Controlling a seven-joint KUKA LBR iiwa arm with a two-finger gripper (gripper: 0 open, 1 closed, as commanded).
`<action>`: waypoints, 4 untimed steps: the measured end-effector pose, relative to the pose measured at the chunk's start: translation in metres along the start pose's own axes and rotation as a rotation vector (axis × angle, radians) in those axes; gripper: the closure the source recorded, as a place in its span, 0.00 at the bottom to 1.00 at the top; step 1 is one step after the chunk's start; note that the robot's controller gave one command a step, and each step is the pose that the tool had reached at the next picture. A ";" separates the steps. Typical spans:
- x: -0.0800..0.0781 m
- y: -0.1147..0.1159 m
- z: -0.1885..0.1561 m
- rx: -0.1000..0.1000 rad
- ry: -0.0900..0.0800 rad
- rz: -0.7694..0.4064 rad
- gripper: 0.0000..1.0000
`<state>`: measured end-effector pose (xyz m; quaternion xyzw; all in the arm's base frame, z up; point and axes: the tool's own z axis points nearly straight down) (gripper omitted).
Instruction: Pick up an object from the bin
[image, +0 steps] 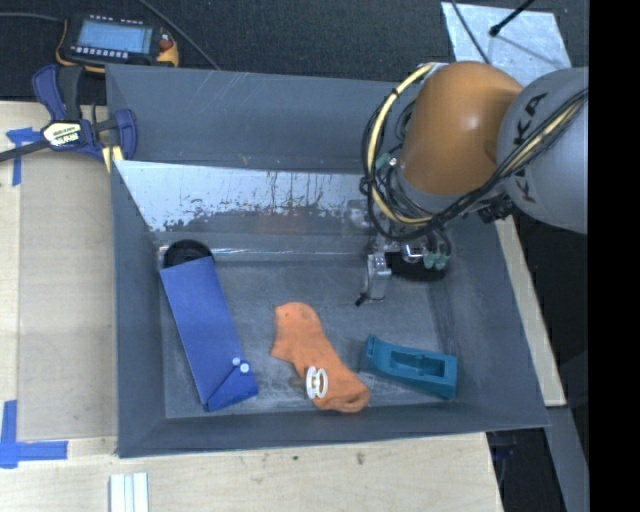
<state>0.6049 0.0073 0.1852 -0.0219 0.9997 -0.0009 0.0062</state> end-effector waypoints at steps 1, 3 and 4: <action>0.022 0.010 0.037 -0.004 0.010 -0.012 0.00; 0.014 0.031 0.092 -0.002 0.005 -0.038 0.00; 0.023 0.048 0.109 -0.002 0.011 0.038 0.00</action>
Offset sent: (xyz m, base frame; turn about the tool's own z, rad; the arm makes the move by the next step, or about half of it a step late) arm 0.0055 0.0342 -0.0894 -0.0254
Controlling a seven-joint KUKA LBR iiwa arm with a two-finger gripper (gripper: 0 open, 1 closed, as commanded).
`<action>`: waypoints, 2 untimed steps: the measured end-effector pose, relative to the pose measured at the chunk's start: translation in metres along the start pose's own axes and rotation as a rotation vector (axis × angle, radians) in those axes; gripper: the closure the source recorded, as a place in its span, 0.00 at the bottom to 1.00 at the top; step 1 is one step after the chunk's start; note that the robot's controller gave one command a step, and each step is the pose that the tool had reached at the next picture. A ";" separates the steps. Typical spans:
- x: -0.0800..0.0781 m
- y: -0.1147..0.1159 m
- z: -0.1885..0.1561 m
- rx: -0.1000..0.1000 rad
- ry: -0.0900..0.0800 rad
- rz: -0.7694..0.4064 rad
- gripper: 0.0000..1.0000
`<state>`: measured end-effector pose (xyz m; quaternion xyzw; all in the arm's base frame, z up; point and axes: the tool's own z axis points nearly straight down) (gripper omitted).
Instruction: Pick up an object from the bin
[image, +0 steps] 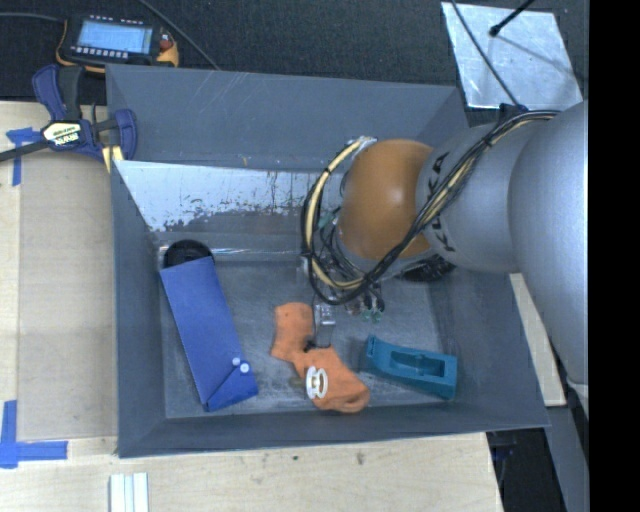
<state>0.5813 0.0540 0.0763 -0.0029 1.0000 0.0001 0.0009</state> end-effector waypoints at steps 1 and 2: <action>-0.011 0.017 -0.003 0.000 -0.003 -0.065 1.00; -0.010 0.017 -0.003 0.000 -0.003 -0.066 1.00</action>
Offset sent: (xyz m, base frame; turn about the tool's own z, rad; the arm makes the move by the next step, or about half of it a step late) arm 0.0000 0.0000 0.0000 0.0000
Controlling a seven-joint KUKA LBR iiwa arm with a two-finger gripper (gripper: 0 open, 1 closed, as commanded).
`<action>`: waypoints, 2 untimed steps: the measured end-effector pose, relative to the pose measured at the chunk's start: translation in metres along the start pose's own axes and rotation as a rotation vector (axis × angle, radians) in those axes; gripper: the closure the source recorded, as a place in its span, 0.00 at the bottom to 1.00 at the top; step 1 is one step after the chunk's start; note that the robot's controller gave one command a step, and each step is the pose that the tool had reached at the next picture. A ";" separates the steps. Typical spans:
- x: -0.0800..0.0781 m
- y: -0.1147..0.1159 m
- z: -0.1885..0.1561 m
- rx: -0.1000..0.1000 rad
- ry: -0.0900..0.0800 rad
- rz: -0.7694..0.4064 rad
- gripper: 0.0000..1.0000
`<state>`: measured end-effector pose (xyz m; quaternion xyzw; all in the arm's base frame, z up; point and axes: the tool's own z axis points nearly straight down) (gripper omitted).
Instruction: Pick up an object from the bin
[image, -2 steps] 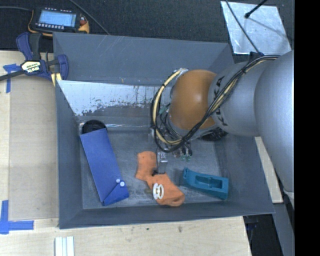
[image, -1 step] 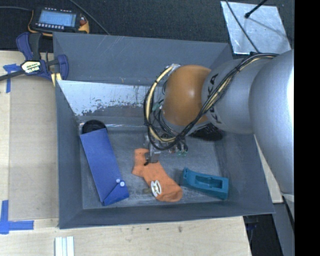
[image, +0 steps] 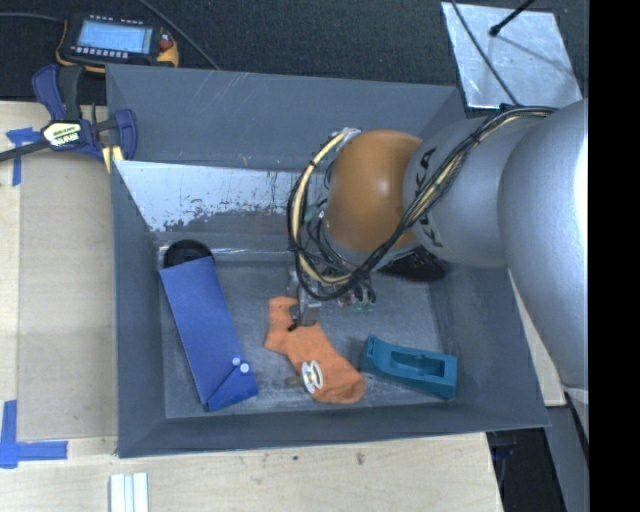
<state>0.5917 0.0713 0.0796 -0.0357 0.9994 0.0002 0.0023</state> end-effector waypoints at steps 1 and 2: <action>0.009 0.013 0.007 0.001 -0.002 -0.011 1.00; 0.009 0.018 0.008 0.001 0.000 -0.023 1.00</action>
Offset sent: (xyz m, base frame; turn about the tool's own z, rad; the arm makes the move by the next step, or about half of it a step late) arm -0.0038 0.0215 -0.0096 -0.0364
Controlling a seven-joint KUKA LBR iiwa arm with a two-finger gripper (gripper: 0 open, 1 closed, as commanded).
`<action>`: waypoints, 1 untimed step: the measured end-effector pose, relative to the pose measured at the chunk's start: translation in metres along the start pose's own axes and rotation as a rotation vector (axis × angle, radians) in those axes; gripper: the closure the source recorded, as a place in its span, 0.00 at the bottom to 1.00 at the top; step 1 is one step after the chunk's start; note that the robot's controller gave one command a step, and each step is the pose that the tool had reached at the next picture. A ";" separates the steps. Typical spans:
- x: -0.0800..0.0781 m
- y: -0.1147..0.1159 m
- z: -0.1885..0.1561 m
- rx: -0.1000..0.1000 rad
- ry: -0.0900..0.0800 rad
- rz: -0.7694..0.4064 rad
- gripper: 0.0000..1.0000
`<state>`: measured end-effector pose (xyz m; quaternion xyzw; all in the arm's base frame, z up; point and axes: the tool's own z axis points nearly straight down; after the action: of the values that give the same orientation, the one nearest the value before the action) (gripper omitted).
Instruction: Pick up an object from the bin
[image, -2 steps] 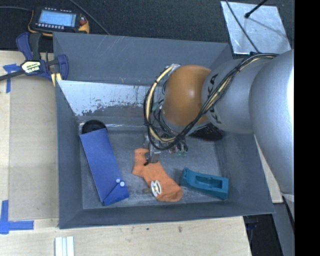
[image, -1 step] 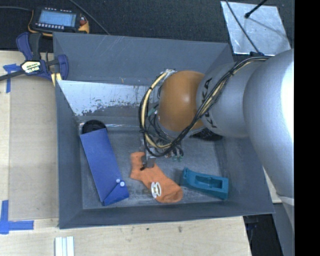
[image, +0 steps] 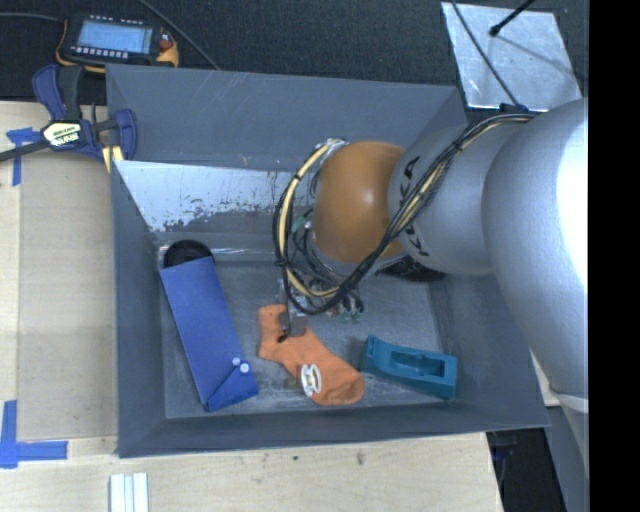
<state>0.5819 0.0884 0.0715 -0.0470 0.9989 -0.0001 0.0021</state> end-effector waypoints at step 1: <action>0.008 0.004 0.000 0.000 -0.004 -0.015 1.00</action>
Offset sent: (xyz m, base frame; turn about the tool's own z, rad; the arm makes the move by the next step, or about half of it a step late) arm 0.0120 -0.0096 -0.0015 -0.0388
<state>0.5734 0.0920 0.0719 -0.0545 0.9985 0.0000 0.0039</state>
